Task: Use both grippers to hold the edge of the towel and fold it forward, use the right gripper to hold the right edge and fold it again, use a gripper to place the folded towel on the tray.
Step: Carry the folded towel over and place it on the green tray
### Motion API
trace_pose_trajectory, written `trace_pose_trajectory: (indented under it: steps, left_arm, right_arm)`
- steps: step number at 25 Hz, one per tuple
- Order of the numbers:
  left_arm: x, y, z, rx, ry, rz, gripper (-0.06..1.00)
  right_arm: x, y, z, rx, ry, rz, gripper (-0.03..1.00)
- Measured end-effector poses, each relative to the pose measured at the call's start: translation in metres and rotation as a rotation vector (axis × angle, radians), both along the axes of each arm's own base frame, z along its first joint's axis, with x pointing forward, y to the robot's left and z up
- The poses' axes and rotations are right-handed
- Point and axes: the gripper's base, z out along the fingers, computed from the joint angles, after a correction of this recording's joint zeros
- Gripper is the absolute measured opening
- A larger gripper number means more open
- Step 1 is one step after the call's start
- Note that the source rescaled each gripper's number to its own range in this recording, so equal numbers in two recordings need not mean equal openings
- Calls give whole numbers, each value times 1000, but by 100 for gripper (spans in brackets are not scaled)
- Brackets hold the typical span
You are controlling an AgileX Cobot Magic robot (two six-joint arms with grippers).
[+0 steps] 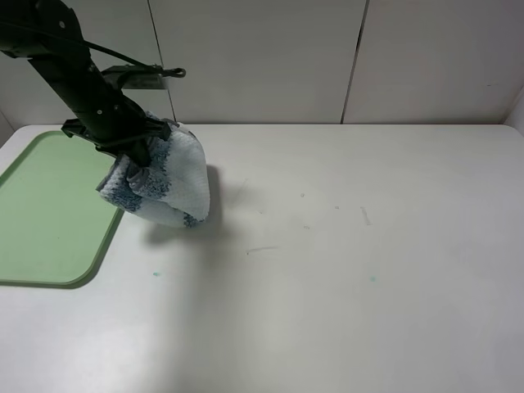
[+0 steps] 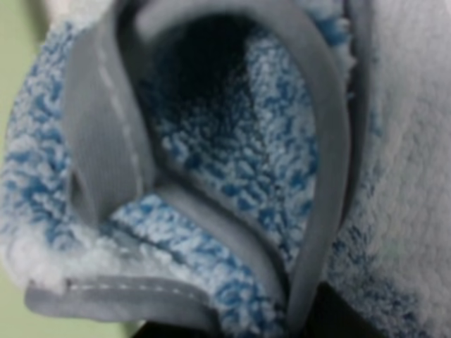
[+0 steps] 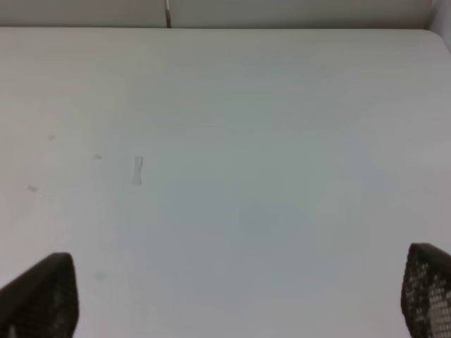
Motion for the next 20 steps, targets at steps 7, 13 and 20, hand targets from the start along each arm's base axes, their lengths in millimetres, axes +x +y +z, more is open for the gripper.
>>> trace_pose_trajectory:
  steps: [7, 13, 20]
  left_arm:
    - [11, 52, 1, 10, -35, 94, 15]
    - [19, 89, 3, 18, -104, 166, 15]
    - [26, 110, 5, 23, -205, 220, 15]
  right_arm:
    - [0, 0, 0, 0, 0, 0, 100]
    - [0, 0, 0, -1, 0, 0, 100]
    - [0, 0, 0, -1, 0, 0, 100]
